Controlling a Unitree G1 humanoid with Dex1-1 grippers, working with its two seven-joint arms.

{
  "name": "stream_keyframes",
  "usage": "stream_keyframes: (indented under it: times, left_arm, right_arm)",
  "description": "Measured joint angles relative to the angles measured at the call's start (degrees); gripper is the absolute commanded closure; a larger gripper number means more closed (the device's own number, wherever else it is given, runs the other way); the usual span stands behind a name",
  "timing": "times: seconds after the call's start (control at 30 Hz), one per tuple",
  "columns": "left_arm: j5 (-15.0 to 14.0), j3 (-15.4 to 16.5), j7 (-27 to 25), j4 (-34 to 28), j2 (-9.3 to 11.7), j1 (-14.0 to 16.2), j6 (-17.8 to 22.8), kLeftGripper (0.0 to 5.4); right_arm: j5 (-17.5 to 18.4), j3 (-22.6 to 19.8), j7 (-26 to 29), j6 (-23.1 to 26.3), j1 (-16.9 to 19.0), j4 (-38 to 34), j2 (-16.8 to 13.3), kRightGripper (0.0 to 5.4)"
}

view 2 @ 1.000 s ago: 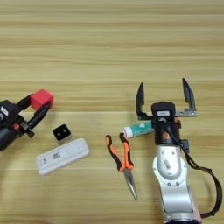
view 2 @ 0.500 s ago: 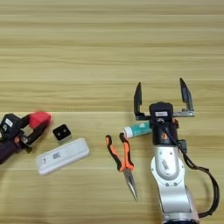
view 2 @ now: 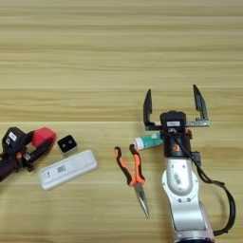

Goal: Move the objects on the table

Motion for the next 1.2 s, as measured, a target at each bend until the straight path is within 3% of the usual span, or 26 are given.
stream_keyframes:
  times: [0.13,0.17,0.3,0.83,0.93,1.1,1.2]
  left_arm:
    - [0.2,-0.2,-0.3,0.0,0.3,0.0,-0.2,3.17]
    - [0.5,-0.5,-0.5,-0.1,0.6,0.0,-0.4,2.88]
    - [2.0,-1.2,-0.8,0.0,1.2,1.0,-0.4,2.55]
    - [2.4,-1.0,0.1,0.1,1.2,1.1,-1.6,0.82]
    - [-0.2,0.4,-0.4,-0.9,0.8,0.9,-0.6,0.54]
    - [-0.4,1.1,-0.9,-1.0,0.8,-0.1,-2.1,0.03]
    - [-1.4,2.1,-1.2,-0.7,0.2,-0.1,-3.1,0.03]
  right_arm:
    - [0.0,0.2,0.1,0.0,0.0,0.0,0.0,0.0]
    - [0.0,0.2,0.1,0.0,0.0,0.1,0.0,0.0]
    - [0.0,0.3,0.1,-0.4,0.0,0.1,0.0,0.0]
    - [0.5,0.3,0.2,-0.7,0.3,0.1,0.0,0.0]
    - [0.7,0.3,0.2,-0.7,0.3,0.1,0.0,0.0]
    - [1.5,0.0,0.3,-0.7,0.3,0.3,-0.1,0.0]
    - [1.7,-0.1,0.3,-0.7,0.3,0.5,-0.2,0.0]
